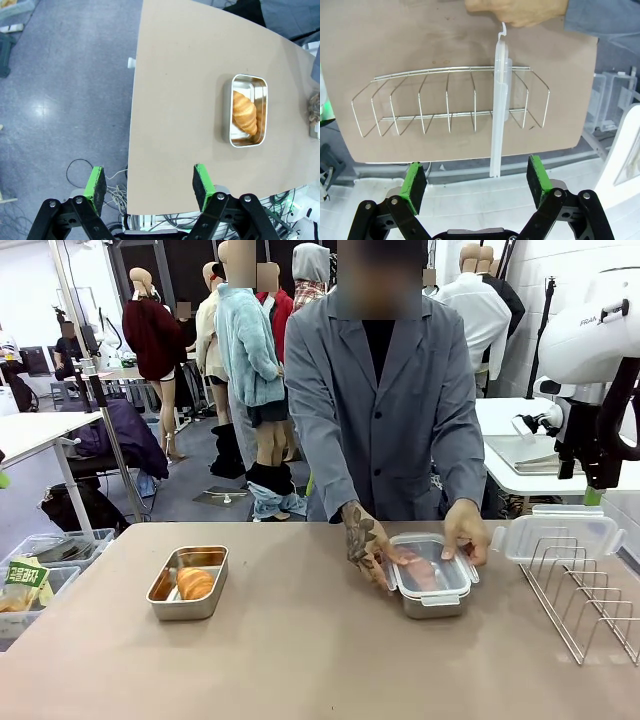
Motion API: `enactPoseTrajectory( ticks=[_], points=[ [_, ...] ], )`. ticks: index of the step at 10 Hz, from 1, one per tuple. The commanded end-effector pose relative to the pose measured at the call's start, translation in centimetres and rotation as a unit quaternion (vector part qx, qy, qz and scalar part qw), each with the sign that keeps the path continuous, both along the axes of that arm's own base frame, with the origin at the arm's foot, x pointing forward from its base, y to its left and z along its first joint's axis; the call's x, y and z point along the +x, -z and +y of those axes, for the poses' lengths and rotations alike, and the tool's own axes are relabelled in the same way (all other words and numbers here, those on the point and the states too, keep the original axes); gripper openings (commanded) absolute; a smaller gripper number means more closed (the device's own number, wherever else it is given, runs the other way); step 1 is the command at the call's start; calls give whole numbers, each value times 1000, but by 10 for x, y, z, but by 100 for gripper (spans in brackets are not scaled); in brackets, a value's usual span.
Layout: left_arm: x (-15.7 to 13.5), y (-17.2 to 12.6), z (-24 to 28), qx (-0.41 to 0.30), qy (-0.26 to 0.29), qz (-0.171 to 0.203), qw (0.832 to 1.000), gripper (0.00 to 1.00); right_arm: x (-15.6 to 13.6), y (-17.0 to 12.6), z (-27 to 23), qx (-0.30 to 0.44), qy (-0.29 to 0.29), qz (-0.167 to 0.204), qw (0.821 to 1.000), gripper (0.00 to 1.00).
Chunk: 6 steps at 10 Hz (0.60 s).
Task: Place the bread in airtight containers.
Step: Pick up one Airtight Container lid and hand it to the human.
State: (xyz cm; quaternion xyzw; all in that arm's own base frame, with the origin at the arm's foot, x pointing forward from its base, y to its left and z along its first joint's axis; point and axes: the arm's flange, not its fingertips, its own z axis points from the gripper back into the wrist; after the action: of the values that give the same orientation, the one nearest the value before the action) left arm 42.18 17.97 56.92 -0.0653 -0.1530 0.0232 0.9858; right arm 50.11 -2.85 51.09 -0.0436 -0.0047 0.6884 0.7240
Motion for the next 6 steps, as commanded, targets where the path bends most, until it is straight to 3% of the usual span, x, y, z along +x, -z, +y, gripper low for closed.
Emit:
enactPoseTrajectory(
  ticks=[1, 6],
  points=[
    [-2, 0, 1, 11, -4, -1, 1000, 89, -1, -1, 0, -2, 7, 4, 1000, 100],
    [-2, 0, 1, 11, -4, -1, 1000, 89, -1, -1, 0, -2, 7, 4, 1000, 100]
  ],
)
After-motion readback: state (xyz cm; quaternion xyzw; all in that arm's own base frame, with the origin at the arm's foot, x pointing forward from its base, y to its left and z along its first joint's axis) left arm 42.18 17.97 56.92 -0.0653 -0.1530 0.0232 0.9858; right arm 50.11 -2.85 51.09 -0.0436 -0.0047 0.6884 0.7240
